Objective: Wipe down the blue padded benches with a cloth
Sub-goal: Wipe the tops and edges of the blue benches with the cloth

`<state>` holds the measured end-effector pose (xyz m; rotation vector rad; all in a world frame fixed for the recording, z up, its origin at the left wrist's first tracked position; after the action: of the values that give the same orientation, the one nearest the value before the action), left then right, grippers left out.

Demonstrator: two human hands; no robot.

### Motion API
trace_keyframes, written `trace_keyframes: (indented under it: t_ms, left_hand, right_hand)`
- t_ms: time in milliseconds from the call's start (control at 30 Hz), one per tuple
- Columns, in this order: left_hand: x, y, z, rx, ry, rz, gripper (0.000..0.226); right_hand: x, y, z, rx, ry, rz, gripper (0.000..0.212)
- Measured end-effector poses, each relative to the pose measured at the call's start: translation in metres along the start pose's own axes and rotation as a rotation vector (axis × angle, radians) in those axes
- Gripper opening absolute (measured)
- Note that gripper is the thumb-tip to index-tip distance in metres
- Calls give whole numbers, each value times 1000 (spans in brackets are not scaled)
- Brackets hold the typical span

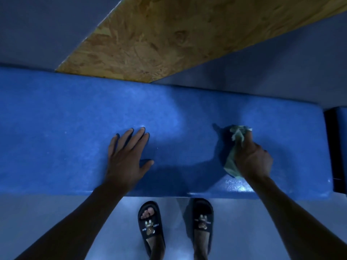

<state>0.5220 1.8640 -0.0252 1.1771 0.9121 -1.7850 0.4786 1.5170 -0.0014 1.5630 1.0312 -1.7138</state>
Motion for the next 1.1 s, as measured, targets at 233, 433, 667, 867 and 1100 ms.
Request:
trace_keyframes:
  t_ms: [233,433,667,867,1100]
  left_hand:
    - [0,5,-2,0,25,-29,78]
    - [-5,10,2,1,26,12,81]
    - [-10,15,9,-46,25,37,81]
    - [-10,14,13,-68,36,24,80]
    - [-24,28,18,-83,94,-64,110]
  right_hand:
    - [14,-12,-120,-76,151,-10,51]
    - [20,-20,-175,-522,75,60,54]
    - [-4,50,-9,-56,78,0,47]
    - [11,36,-86,-25,234,59,47]
    - [19,11,-186,-629,155,111,46]
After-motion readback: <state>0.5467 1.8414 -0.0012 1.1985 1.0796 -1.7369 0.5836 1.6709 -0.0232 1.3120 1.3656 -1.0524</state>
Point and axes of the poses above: each hand's wrist, its own y-axis towards the middle knuckle, its own x-axis out of the palm, z = x × y, the point moved 3 cm from there along y, towards the middle knuckle, and after that the axes turned 2 degrees about x, right-handed, at the moved point
